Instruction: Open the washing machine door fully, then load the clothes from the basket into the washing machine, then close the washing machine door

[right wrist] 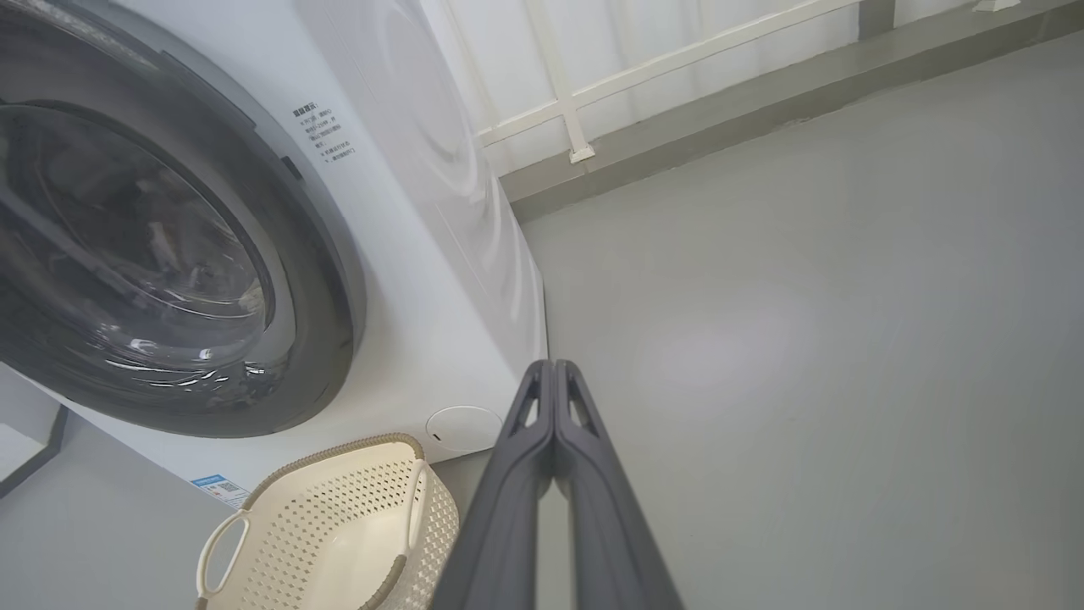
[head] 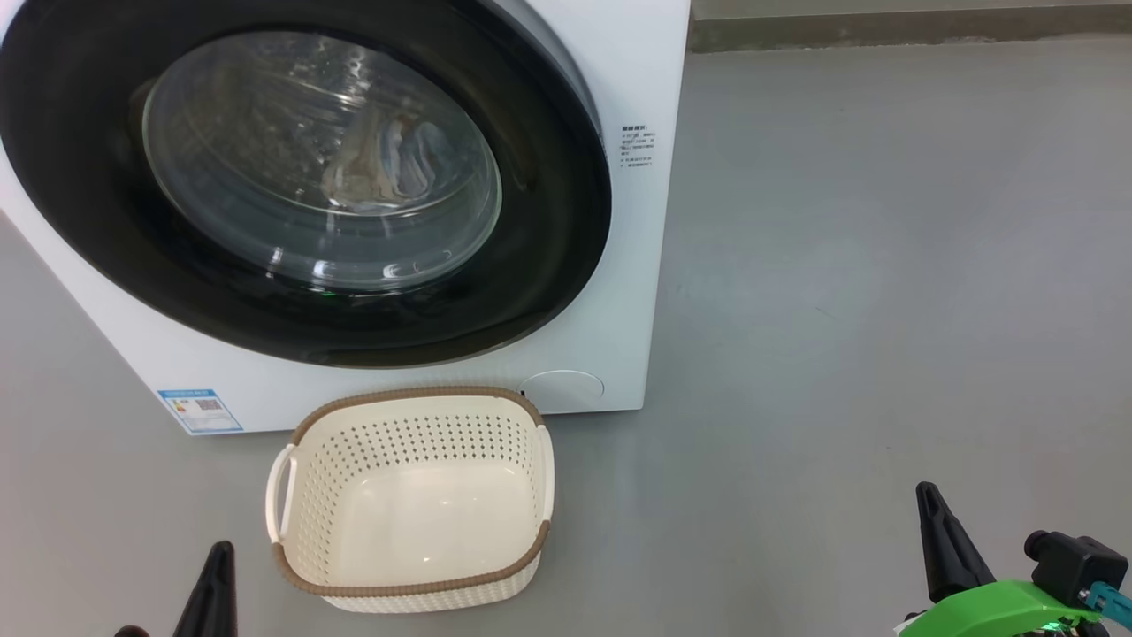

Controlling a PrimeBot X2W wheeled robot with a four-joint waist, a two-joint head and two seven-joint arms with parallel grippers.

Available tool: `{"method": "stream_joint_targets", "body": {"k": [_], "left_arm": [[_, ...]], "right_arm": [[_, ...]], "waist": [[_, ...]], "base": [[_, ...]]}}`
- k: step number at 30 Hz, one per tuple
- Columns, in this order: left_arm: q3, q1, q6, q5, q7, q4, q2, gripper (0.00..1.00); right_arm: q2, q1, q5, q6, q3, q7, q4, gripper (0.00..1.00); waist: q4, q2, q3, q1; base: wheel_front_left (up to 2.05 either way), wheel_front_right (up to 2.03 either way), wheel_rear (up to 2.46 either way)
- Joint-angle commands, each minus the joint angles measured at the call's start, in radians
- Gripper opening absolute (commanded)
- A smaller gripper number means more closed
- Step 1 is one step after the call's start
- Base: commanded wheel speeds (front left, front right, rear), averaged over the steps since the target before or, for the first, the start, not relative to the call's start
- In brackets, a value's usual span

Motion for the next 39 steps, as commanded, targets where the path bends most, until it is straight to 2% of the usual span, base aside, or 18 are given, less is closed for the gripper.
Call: {"method": "stream_joint_targets", "body": {"k": [1, 39], "left_arm": [[0.013, -0.024, 0.002, -0.037, 0.009, -0.02, 0.011, 0.0], [0.031, -0.069, 0.013, -0.441, 0.117, -0.031, -0.02, 0.0]], "right_arm": [[-0.008, -0.028, 0.033, 0.0, -0.008, 0.009, -0.029, 0.0], [0.005, -0.056, 0.389, 0.0, -0.043, 0.119, -0.064, 0.0]], "waist": [[0.001, -0.0001, 0.0, -0.0003], [0.026, -0.0001, -0.006, -0.0004]], "base": [[0.0, 0.0, 0.0], [0.0, 0.0, 0.0]]}}
